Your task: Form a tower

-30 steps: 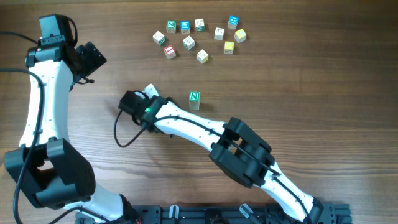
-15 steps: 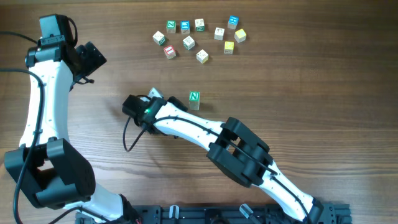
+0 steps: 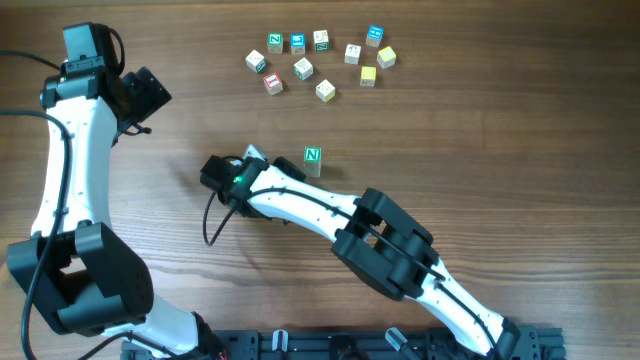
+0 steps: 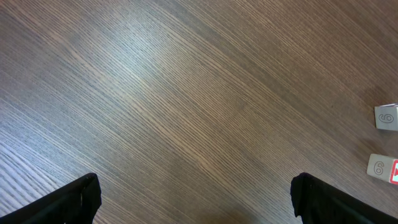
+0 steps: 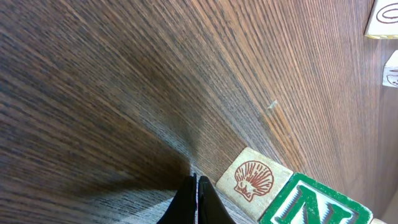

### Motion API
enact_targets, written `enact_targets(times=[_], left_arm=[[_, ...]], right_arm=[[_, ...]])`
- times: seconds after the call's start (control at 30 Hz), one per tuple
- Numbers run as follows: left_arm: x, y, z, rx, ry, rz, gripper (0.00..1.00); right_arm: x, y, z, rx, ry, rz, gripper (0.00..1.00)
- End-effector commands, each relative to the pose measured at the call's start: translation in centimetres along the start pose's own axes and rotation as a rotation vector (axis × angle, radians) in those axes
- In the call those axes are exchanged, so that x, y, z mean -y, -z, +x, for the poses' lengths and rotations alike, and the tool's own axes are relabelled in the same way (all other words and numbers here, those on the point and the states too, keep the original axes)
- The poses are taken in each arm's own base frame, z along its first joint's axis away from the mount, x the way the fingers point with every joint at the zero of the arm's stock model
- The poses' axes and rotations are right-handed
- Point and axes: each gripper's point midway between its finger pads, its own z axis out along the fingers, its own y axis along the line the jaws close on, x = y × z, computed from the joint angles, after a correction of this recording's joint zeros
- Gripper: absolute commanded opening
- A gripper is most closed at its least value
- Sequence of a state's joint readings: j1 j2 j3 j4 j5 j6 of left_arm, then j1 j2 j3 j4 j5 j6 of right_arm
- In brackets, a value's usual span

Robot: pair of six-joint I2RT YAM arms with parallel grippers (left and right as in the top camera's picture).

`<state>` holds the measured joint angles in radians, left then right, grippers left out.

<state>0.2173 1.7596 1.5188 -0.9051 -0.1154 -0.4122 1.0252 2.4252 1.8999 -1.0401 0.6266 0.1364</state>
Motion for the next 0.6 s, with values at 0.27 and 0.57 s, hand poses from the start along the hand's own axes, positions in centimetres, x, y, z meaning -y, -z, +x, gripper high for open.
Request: enact_targets(times=[0.27, 0.57], left_arm=[[-0.02, 1.01, -0.82, 0.034, -0.005, 0.005, 1.0], [-0.02, 1.01, -0.82, 0.034, -0.005, 0.005, 1.0]], right_arm=[[0.01, -1.35, 0.58, -0.026, 0.011, 0.032, 0.05], [0.04, -1.37, 0.67, -0.029, 0.012, 0.032, 0.05]])
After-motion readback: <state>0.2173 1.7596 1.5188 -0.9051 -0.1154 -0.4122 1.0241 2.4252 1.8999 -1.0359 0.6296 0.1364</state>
